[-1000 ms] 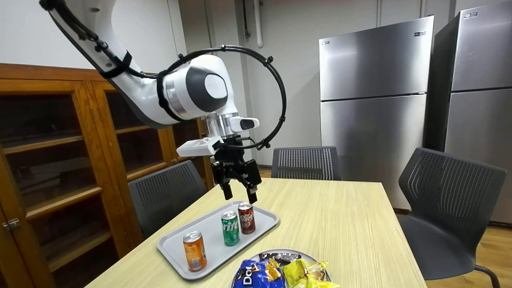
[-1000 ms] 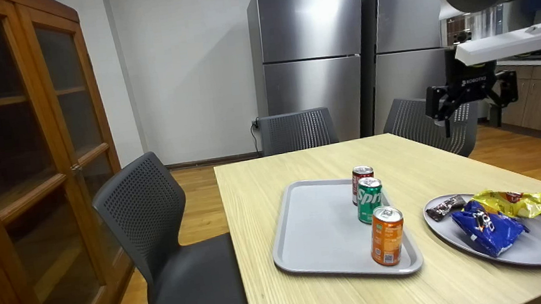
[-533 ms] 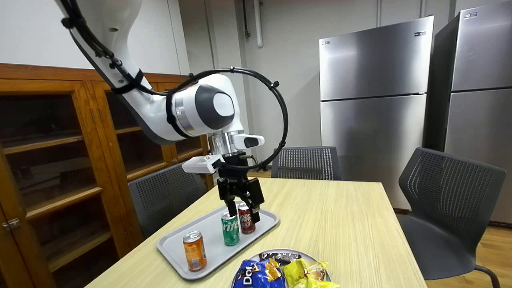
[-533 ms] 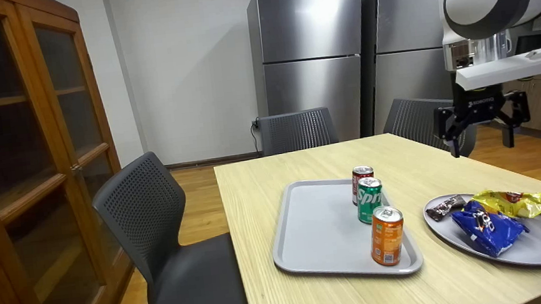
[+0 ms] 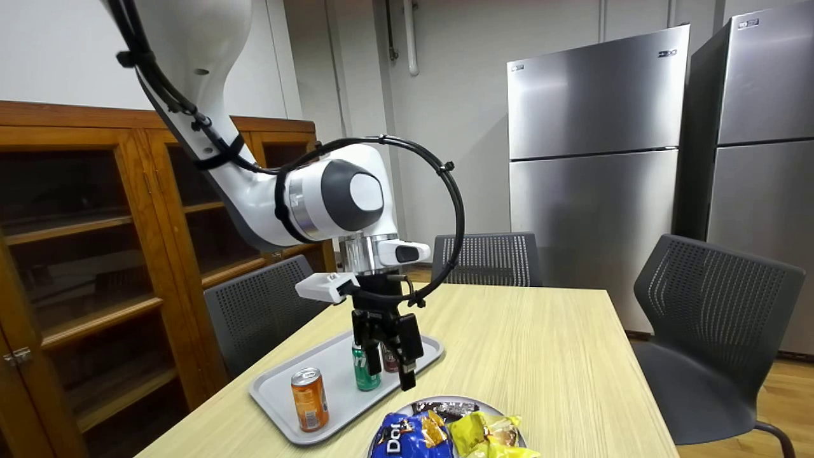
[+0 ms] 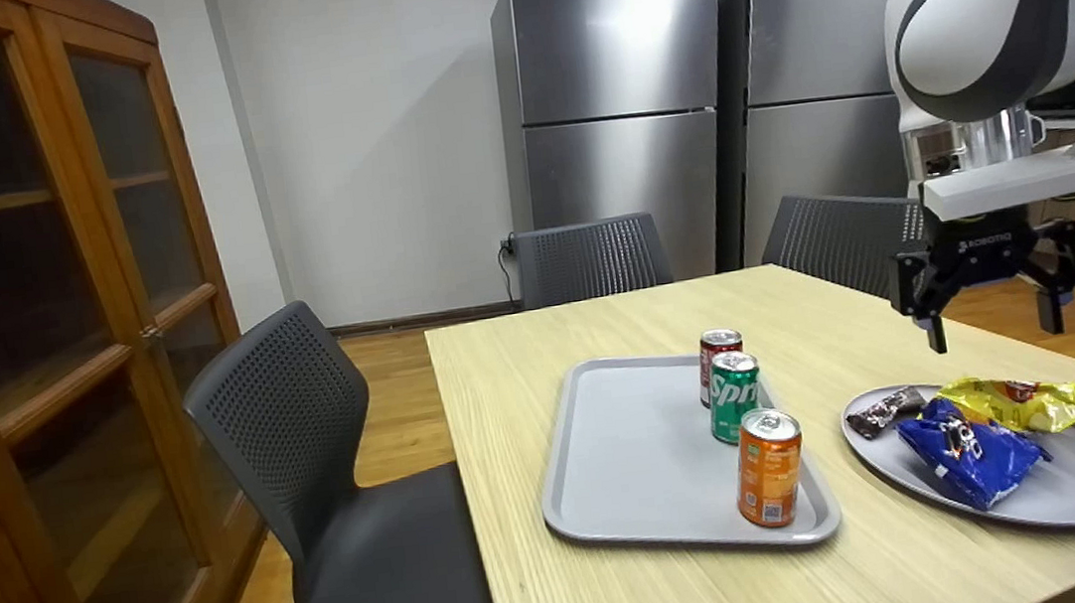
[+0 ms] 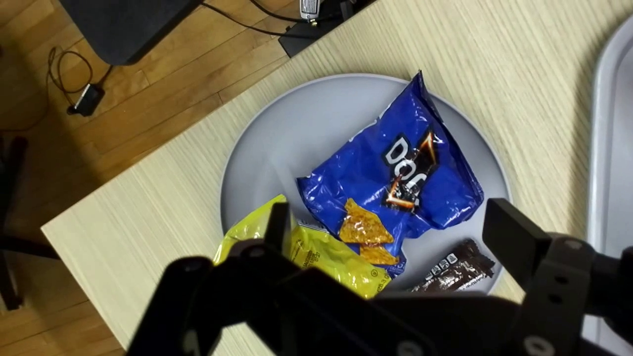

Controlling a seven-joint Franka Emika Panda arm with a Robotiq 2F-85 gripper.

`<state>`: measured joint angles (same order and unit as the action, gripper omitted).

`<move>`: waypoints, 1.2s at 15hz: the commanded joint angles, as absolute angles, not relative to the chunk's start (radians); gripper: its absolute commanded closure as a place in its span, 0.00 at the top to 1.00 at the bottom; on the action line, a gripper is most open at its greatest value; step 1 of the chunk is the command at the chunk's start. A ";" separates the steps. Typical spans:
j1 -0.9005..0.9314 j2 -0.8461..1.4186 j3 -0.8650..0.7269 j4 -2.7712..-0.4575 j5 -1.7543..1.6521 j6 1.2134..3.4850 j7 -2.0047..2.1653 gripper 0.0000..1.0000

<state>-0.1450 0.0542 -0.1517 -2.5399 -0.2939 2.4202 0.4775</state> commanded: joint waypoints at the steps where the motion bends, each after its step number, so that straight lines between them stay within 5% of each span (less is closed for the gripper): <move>1: -0.138 0.054 -0.158 -2.539 -0.293 2.418 0.476 1.00; 18: -0.108 0.256 -0.186 -2.471 -0.256 2.540 0.480 1.00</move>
<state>-0.1296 0.2065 -0.1644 -2.5093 -0.2787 2.5153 0.4772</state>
